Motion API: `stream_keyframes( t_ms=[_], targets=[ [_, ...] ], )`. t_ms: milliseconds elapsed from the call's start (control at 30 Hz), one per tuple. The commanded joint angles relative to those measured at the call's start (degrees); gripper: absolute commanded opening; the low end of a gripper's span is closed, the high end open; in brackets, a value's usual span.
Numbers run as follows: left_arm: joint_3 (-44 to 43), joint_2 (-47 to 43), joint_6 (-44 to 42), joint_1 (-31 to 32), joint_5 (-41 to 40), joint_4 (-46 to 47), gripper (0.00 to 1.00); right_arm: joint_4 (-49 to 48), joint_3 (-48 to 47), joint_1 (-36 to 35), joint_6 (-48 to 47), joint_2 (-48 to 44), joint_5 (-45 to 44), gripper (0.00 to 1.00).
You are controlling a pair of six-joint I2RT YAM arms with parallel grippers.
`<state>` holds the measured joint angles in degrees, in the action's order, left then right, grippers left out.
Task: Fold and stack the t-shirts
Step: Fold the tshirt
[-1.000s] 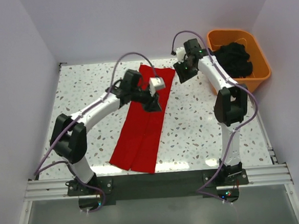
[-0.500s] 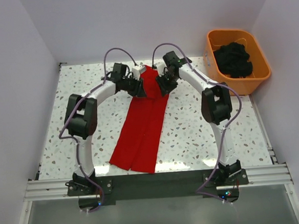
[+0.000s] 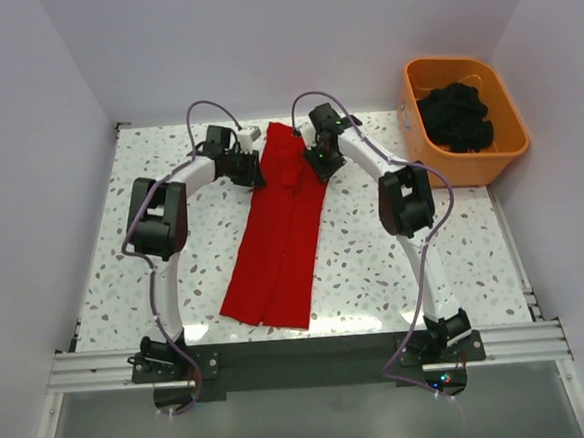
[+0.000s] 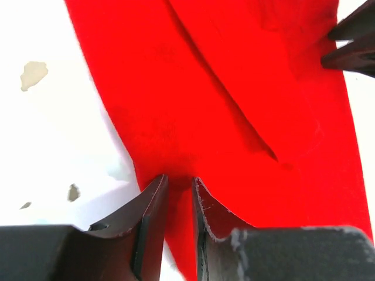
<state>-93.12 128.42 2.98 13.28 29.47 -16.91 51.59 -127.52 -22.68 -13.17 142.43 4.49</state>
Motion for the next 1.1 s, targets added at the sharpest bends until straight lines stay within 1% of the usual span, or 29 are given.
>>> stream_keyframes(
  t_ms=[0, 133, 167, 267, 300, 333, 367, 433, 467, 567, 700, 833, 933, 1067],
  targets=[
    [0.7, 1.6, 3.0, -1.6, -5.7, -1.1, 0.29, -2.0, -4.7, 0.0, -4.0, 5.7, -8.3, 0.33],
    [3.4, -0.1, 5.4, -1.9, -1.4, 3.2, 0.32, -3.9, -9.7, -0.6, -6.8, 8.7, -11.1, 0.33],
    [3.6, -0.4, 6.0, -1.9, 1.3, 3.9, 0.32, -4.3, -10.4, -0.7, -7.2, 9.0, -11.4, 0.34],
    [4.8, -3.3, 6.2, -1.9, 3.7, 6.9, 0.34, -5.2, -11.6, -0.8, -7.6, 7.0, -10.8, 0.36],
    [5.1, -4.2, 5.5, -1.9, 4.5, 7.4, 0.35, -5.4, -10.9, -0.7, -7.7, 5.5, -10.3, 0.37],
    [5.8, -6.4, 5.3, -1.9, 4.9, 8.5, 0.36, -6.5, -8.6, -0.8, -7.6, 1.2, -9.1, 0.38],
    [6.1, -7.3, 4.7, -1.9, 5.8, 8.7, 0.36, -7.0, -6.9, -0.8, -7.5, -1.0, -6.2, 0.39],
    [6.9, -9.6, 4.1, -1.8, 7.0, 8.8, 0.37, -8.6, -3.1, -0.9, -6.4, -5.6, -3.5, 0.41],
    [7.1, -10.0, 3.7, -1.7, 7.7, 8.5, 0.37, -8.4, -0.4, -0.9, -5.8, -9.0, 0.2, 0.42],
    [8.0, -11.1, 3.2, -1.4, 8.8, 6.1, 0.37, -5.6, 2.8, -1.1, -3.4, -12.3, 3.7, 0.4],
    [11.0, -11.8, 2.6, -0.5, 8.9, 5.4, 0.36, -2.6, 7.1, -1.2, 1.3, -12.4, 11.1, 0.36],
    [11.7, -10.0, 3.6, 0.0, 8.6, 3.8, 0.35, -1.3, 10.5, -1.1, 3.8, -10.4, 14.7, 0.29],
    [11.8, -8.5, 4.1, 0.0, 7.3, 3.2, 0.35, -2.0, 12.9, -1.1, 4.1, -9.5, 14.9, 0.28],
    [12.3, -6.9, 5.4, -0.7, 2.6, 0.6, 0.32, -1.7, 14.2, -1.1, 2.5, -7.3, 11.1, 0.27]
  ],
)
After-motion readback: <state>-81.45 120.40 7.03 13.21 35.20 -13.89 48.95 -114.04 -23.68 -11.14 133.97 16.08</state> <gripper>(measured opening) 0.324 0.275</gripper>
